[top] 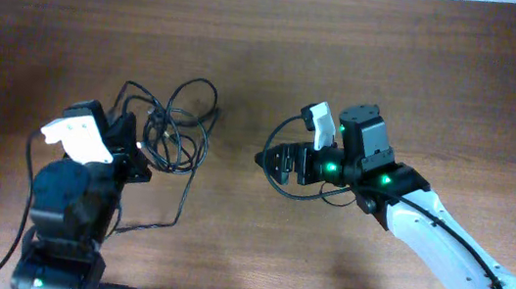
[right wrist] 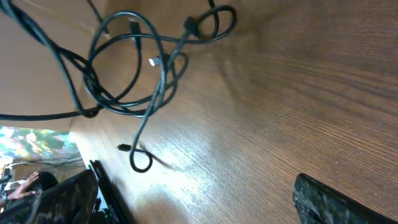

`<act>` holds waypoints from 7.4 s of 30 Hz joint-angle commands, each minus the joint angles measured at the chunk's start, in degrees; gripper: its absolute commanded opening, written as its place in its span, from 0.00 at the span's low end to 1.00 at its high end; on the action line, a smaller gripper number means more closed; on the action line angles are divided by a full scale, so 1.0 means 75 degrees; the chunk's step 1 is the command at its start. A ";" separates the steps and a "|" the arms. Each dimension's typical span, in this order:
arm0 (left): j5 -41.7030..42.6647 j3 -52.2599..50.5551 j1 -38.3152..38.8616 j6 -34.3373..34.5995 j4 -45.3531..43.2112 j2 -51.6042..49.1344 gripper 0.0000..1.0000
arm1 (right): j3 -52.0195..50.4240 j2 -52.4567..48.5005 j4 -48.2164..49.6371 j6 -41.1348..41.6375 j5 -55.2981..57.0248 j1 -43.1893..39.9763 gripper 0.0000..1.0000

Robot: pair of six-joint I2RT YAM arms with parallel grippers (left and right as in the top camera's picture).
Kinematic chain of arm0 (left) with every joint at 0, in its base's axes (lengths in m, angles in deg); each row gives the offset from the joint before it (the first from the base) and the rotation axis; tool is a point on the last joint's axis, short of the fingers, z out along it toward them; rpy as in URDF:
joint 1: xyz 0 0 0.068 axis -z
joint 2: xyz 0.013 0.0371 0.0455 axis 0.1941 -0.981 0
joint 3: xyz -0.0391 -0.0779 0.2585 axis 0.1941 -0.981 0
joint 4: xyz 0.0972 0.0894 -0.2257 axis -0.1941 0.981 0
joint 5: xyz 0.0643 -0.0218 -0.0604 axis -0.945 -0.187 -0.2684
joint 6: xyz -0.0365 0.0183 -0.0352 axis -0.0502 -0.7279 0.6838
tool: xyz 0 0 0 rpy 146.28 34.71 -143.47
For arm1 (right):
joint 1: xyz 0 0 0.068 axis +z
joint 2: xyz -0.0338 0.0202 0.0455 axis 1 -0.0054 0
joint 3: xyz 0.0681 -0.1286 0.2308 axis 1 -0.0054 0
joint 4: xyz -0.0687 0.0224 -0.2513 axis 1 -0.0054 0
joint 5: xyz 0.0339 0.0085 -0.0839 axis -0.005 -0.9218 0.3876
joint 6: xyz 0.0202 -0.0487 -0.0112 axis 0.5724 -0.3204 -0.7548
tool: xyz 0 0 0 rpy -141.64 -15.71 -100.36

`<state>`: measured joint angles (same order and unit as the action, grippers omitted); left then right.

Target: Untangle cables

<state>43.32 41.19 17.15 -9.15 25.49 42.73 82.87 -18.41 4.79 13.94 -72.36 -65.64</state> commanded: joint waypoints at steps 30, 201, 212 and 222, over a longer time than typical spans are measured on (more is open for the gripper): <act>0.1609 0.0323 -0.1297 0.0341 -0.0673 0.0600 0.00 | 0.0035 -0.0254 -0.0906 0.0015 0.2973 -0.3042 0.19; -0.3156 0.6703 -0.4829 -0.3016 -0.4269 -0.8335 0.00 | 0.0029 -0.1087 -0.1139 0.0455 0.4459 -0.4316 0.99; -0.1341 0.8148 -0.4354 -0.3066 -0.1609 -1.2053 0.00 | 0.0029 -0.1087 -0.1139 0.0455 0.4459 -0.4316 0.99; -0.0466 0.8119 -0.4520 0.2349 0.2416 -1.2123 0.96 | 0.0029 -0.1087 -0.1139 0.0455 0.4459 -0.4316 0.99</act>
<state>33.90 101.97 -14.65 -4.84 42.15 -48.22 83.66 -26.45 -3.73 17.73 -39.40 -97.81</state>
